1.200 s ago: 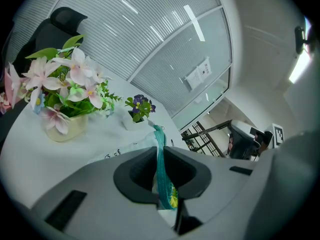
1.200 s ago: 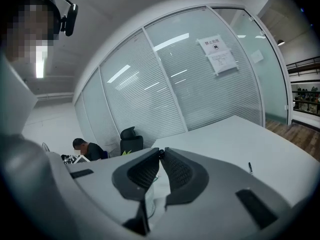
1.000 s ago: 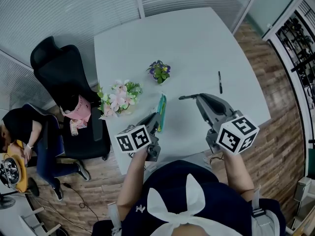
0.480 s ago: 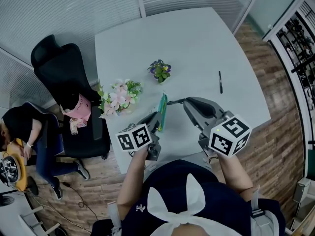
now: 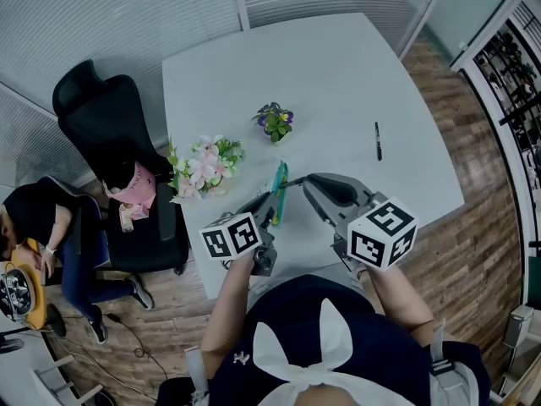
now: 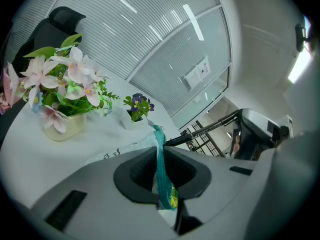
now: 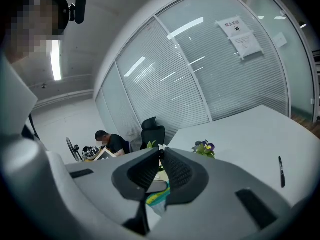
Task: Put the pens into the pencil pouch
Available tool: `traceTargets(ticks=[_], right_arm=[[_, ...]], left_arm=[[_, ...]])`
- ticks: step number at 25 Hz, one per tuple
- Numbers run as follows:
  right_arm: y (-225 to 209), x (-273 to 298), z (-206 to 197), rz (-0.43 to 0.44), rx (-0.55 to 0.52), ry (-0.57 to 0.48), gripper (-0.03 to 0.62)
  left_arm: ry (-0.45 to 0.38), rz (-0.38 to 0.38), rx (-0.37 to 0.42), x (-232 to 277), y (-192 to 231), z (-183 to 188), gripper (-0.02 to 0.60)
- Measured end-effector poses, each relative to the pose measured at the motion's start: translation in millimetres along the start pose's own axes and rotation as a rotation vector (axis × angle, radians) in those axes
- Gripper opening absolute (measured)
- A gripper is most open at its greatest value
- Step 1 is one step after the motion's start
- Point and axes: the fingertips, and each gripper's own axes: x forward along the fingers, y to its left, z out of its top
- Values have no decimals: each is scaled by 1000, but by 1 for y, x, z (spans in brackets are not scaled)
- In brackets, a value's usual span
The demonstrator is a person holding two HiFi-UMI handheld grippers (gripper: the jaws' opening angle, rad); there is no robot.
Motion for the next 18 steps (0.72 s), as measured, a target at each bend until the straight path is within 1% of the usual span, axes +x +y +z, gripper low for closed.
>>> traceTargets(ticks=[18], right_arm=[[4,9,-20,-4,-59,95,40]], left_arm=[[2,1,-6,0,2,0,55]])
